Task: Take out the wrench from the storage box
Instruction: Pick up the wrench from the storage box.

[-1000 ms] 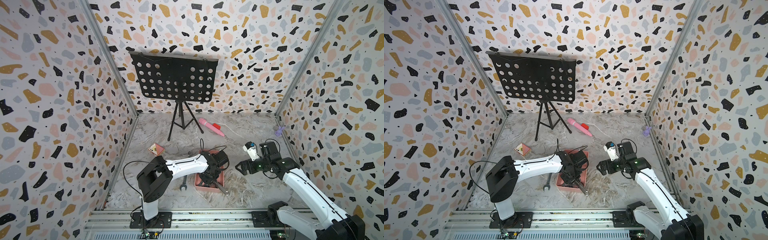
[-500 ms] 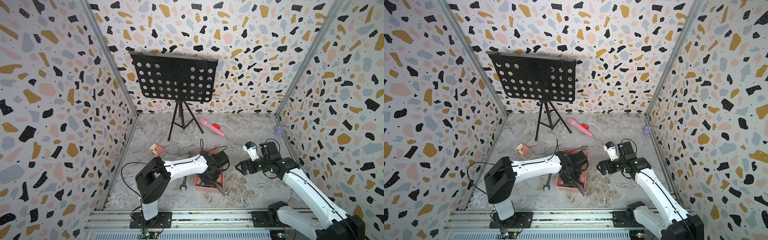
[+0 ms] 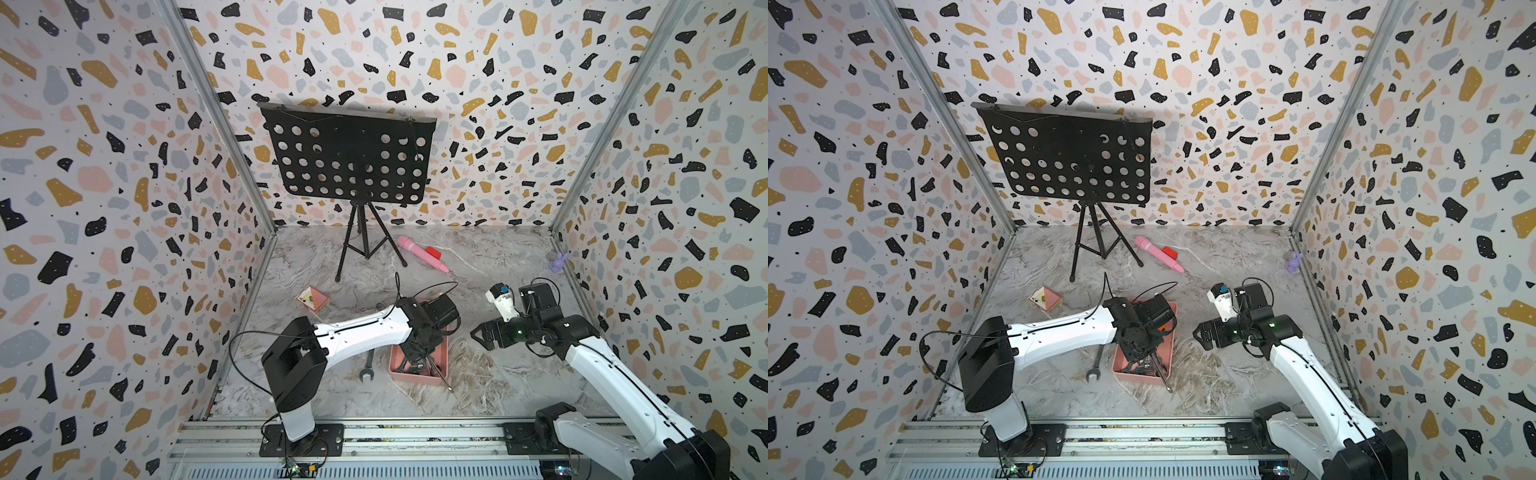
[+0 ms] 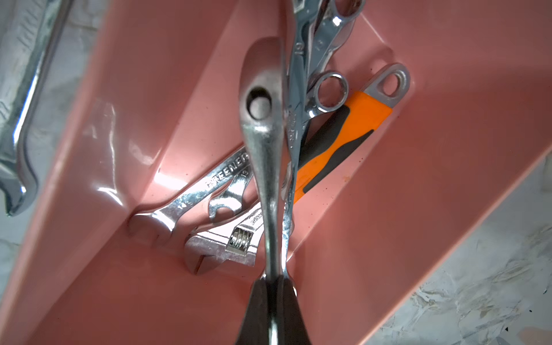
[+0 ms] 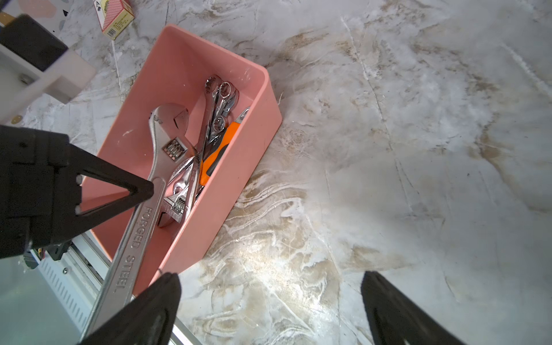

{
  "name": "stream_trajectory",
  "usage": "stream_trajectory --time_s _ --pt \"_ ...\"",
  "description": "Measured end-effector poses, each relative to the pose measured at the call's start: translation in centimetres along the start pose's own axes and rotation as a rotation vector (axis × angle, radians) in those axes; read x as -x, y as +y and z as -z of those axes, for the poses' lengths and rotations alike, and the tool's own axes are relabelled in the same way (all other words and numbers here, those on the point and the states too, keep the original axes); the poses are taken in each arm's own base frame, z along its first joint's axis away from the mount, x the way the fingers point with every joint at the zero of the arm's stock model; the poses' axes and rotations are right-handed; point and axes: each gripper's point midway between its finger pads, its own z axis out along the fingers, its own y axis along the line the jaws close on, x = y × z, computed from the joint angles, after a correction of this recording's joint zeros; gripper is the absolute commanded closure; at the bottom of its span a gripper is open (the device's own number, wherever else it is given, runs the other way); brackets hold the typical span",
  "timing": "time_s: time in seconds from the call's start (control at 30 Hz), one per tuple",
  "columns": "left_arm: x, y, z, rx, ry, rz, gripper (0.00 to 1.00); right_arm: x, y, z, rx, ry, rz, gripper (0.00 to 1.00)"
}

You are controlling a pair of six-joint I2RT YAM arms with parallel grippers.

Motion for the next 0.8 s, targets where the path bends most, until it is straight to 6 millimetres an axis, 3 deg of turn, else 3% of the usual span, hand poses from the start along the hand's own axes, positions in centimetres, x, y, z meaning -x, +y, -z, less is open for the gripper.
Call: stream_trajectory --time_s 0.43,0.57,0.8 --pt "0.3 -0.6 0.5 -0.017 -0.019 -0.126 1.0 0.0 -0.1 0.0 -0.004 0.0 0.004 0.0" --pt "0.7 -1.7 1.6 -0.058 -0.043 -0.196 1.0 0.0 -0.1 0.0 -0.005 -0.001 0.005 0.0" --pt "1.6 -1.9 4.4 -0.11 -0.1 -0.313 1.0 0.0 -0.1 0.0 -0.008 -0.001 0.008 0.0"
